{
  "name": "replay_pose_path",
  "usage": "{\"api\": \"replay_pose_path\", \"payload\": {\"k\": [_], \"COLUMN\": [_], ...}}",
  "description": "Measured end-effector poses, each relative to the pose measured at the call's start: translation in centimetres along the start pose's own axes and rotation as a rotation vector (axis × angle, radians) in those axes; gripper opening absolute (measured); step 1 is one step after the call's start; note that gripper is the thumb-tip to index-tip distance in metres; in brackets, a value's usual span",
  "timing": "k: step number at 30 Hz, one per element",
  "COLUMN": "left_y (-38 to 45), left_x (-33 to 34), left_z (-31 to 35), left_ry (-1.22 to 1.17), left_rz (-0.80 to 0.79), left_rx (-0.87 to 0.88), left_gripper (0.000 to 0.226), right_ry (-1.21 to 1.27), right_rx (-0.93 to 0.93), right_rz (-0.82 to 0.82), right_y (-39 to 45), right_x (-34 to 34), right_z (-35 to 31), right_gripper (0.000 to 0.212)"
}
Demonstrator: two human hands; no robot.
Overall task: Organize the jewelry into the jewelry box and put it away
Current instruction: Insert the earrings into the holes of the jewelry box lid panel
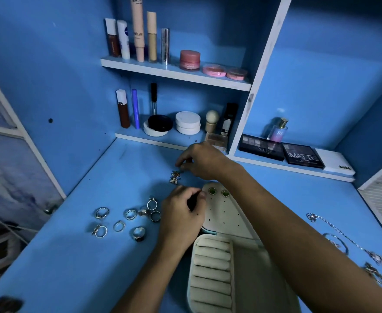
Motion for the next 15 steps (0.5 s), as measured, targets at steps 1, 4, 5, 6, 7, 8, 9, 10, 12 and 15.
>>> {"api": "replay_pose_path", "payload": {"k": [1, 4, 5, 6, 7, 8, 9, 10, 12, 15], "left_y": [0.0, 0.1, 0.0, 0.0, 0.0, 0.0, 0.1, 0.1, 0.1, 0.1], "left_x": [0.1, 0.1, 0.1, 0.1, 0.1, 0.0, 0.0, 0.0, 0.0, 0.0], "left_z": [0.0, -0.1, 0.0, 0.0, 0.0, 0.0, 0.0, 0.0, 0.0, 0.1], "left_ry": [0.0, -0.004, -0.006, -0.007, -0.006, -0.003, 0.001, 0.005, 0.008, 0.009], "left_rz": [-0.004, -0.004, -0.004, -0.005, -0.003, -0.001, 0.002, 0.004, 0.004, 0.004], "left_rx": [-0.002, -0.002, 0.0, 0.0, 0.001, 0.003, 0.005, 0.006, 0.008, 0.016], "left_gripper": [0.016, 0.018, 0.018, 0.017, 0.017, 0.016, 0.016, 0.016, 0.016, 0.016], "right_ry": [-0.018, -0.064, -0.085, -0.104, -0.115, -0.115, -0.113, -0.114, -0.12, -0.126], "right_rx": [-0.009, -0.023, -0.029, -0.036, -0.044, -0.051, -0.056, -0.063, -0.071, -0.075], "right_rz": [-0.018, -0.07, -0.081, -0.09, -0.097, -0.104, -0.109, -0.106, -0.088, -0.052], "right_y": [0.2, 0.5, 0.5, 0.5, 0.6, 0.6, 0.7, 0.7, 0.8, 0.9], "right_x": [0.3, 0.9, 1.1, 1.1, 1.2, 1.3, 1.5, 1.5, 1.5, 1.5], "right_z": [-0.3, -0.8, -0.9, -1.0, -1.1, -1.1, -1.2, -1.3, -1.3, -1.3], "right_gripper": [0.021, 0.035, 0.04, 0.043, 0.044, 0.043, 0.041, 0.039, 0.035, 0.028]}}
Point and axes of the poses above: each hand's wrist, its own y-axis towards the middle knuckle, its own x-axis out of the palm, z = x × y, the point moved 6 cm from there along y, towards the middle knuckle, and after that the axes turned 6 degrees about z, right-handed, at the moved point
